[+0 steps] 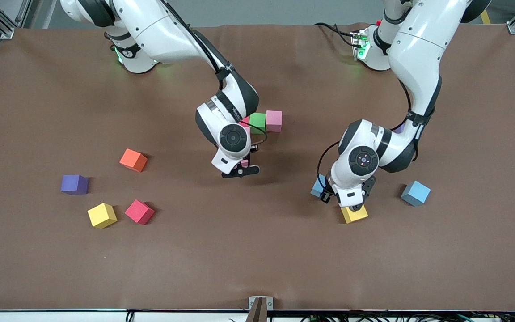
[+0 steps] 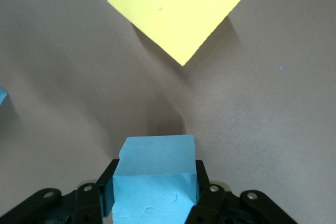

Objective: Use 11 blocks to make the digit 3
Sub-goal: 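Carry pink with the right gripper while the left gripper carries blue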

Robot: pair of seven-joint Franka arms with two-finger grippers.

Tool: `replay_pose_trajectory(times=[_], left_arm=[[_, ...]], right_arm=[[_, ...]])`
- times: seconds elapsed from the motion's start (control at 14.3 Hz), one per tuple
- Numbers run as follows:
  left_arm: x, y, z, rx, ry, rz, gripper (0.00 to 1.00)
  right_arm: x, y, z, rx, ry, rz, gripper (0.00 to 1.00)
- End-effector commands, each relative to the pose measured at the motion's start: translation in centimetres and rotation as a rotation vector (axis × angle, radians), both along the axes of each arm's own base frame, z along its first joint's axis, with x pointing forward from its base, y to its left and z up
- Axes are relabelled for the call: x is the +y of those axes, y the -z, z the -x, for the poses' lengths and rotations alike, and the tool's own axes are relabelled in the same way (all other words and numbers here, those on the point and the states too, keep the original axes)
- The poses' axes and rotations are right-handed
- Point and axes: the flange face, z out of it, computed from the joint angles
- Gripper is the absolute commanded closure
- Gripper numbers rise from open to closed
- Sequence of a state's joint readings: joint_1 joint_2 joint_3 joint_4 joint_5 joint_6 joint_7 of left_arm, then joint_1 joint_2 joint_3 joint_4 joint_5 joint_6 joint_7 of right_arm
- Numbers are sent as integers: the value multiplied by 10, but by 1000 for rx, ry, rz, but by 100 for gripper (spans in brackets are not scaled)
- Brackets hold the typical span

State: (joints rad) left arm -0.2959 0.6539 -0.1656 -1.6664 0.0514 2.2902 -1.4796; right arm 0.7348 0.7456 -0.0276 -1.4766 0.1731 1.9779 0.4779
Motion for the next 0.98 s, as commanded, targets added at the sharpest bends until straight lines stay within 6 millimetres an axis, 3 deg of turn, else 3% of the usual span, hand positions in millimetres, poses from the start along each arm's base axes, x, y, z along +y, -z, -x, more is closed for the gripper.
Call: replay_pose_trajectory(times=[0.0, 0.42, 0.77, 0.91], left_arm=[[-4, -13, -1, -12, -56, 12, 87], [-9, -18, -4, -22, -77, 19, 87], [-17, -19, -1, -18, -136, 20, 87], [-29, -21, 5, -18, -173, 19, 87]], right_arm=[[1, -2, 7, 4, 23, -5, 43], [-5, 9, 15, -27, 32, -23, 45], [-4, 0, 16, -28, 47, -22, 45], [-5, -1, 17, -26, 51, -20, 45]])
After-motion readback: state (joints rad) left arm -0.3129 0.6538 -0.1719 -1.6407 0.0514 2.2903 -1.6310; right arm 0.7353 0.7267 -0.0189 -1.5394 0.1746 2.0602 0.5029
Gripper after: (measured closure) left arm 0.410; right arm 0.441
